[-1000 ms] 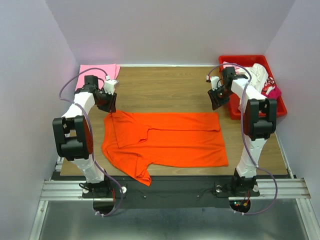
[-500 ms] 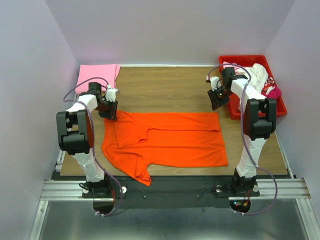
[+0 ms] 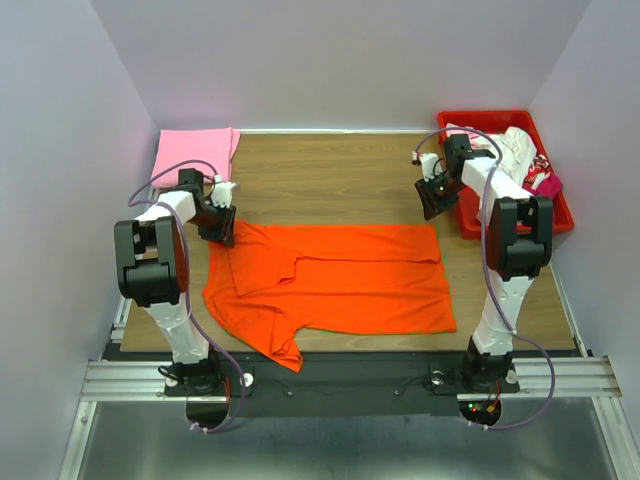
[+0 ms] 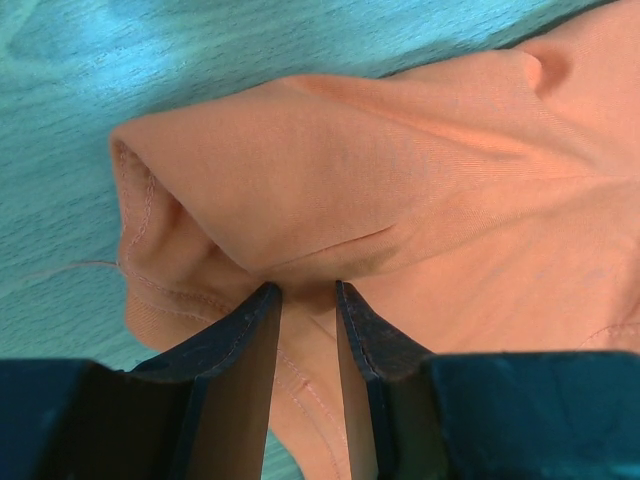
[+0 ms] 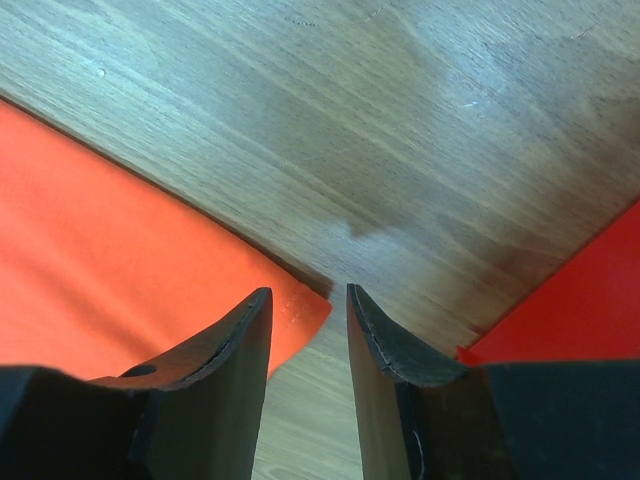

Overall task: Fold and stack the t-shirts
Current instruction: Fold the tshirt

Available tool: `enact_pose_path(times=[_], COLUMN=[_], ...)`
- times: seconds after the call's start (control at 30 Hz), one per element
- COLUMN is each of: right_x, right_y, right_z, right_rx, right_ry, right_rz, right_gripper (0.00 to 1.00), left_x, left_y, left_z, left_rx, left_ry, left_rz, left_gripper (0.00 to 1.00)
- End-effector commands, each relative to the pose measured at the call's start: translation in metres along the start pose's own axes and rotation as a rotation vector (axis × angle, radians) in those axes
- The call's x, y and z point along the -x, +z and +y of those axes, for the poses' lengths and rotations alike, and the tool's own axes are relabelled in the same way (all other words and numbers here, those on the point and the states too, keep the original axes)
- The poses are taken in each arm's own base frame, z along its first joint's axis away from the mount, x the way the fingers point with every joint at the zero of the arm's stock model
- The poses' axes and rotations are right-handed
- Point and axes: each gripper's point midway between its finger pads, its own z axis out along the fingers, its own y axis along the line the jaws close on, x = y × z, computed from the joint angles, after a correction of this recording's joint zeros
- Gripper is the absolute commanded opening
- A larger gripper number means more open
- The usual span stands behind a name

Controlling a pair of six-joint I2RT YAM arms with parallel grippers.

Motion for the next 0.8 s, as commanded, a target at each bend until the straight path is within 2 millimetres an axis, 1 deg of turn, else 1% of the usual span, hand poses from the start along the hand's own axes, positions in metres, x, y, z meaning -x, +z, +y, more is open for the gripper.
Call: enact_pose_path(times=[0.0, 0.07, 0.13, 0.17, 0.27, 0.33, 0.37, 0.43, 0.5, 0.63, 0.77], right_x=[0.003, 0.002, 0.003, 0.002, 0.002, 0.002, 0.002, 0.002, 0.002, 0.002, 0.000], right_y=[0.000, 0.001, 0.000, 0.001, 0.000, 0.000, 0.000, 0.000, -0.001, -0.002, -0.002], right_z=[0.000, 0.000, 0.001, 0.000, 0.001, 0.002, 0.002, 0.002, 0.002, 0.001, 0.000], right_rx=[-0.012, -0.012, -0.013, -0.012, -0.010, -0.009, -0.007, -0.007, -0.009, -0.012, -0.018], right_ry=[-0.013, -0.014, -0.016, -0.013, -0.011, -0.013, -0.012, -0.014, -0.016, -0.019, -0.024], right_rz=[-0.011, -0.009, -0.010, -0.008, -0.011, -0.013, -0.012, -0.012, -0.013, -0.013, -0.006], right_gripper=[0.42, 0.42, 0.42, 0.41, 0.41, 0.41, 0.41, 0.41, 0.41, 0.41, 0.40], left_x=[-0.009, -0.005, 0.000, 0.001, 0.004, 0.004, 0.003, 0.001, -0.002, -0.010, -0.029], left_y=[-0.001, -0.005, -0.011, -0.013, -0.020, -0.023, -0.023, -0.026, -0.028, -0.038, -0.044], left_z=[-0.011, -0.015, -0.017, -0.018, -0.020, -0.021, -0.022, -0.023, -0.023, -0.028, -0.030], left_rx=[-0.057, -0.072, -0.077, -0.078, -0.074, -0.070, -0.069, -0.063, -0.059, -0.048, -0.028], left_ry=[-0.025, -0.020, -0.015, -0.012, -0.005, -0.002, -0.004, -0.004, -0.008, -0.004, -0.009], left_rz=[0.017, 0.000, -0.017, -0.022, -0.040, -0.045, -0.044, -0.046, -0.042, -0.034, 0.013], left_gripper=[0.39, 0.38, 0.34, 0.29, 0.21, 0.12, 0.06, 0.01, 0.00, 0.00, 0.00])
